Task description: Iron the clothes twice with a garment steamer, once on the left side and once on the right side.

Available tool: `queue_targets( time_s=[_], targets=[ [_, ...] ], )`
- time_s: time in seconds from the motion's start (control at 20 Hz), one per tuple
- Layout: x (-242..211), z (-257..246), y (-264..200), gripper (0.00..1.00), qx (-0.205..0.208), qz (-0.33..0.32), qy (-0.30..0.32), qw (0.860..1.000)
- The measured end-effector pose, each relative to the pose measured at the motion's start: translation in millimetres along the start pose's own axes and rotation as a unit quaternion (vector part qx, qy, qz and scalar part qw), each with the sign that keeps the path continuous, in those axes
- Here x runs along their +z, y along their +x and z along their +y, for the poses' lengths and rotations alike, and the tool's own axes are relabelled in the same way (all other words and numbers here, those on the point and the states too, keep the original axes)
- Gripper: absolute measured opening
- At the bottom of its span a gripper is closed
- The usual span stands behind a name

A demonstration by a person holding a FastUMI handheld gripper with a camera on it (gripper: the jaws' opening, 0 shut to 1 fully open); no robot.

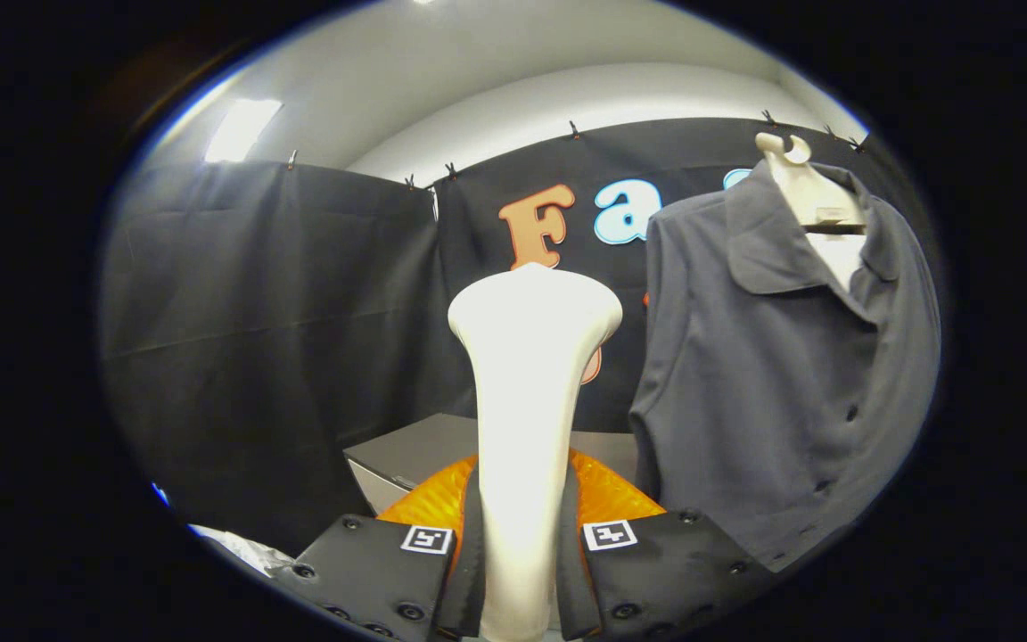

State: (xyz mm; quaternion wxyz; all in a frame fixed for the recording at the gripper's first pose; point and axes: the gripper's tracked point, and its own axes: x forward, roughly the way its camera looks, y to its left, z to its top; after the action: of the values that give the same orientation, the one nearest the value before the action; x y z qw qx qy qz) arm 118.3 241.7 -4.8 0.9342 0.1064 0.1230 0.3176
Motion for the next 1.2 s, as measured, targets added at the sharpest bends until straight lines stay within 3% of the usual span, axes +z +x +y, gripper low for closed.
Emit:
queue_targets(
  time_s=[0.4, 0.7, 0.9, 1.2],
  targets=[
    [29.4, -53.3, -108.1, 0.39, -0.081, -0.06, -0.022, 0.995],
    [28.5, -90.5, -156.4, 0.39, -0.143, -0.083, -0.028, 0.986],
    [9.4, -113.6, -165.5, 0.39, -0.168, -0.082, -0.038, 0.982],
    [-19.3, -138.8, -142.0, 0.39, -0.167, -0.079, -0.027, 0.982]
  ],
)
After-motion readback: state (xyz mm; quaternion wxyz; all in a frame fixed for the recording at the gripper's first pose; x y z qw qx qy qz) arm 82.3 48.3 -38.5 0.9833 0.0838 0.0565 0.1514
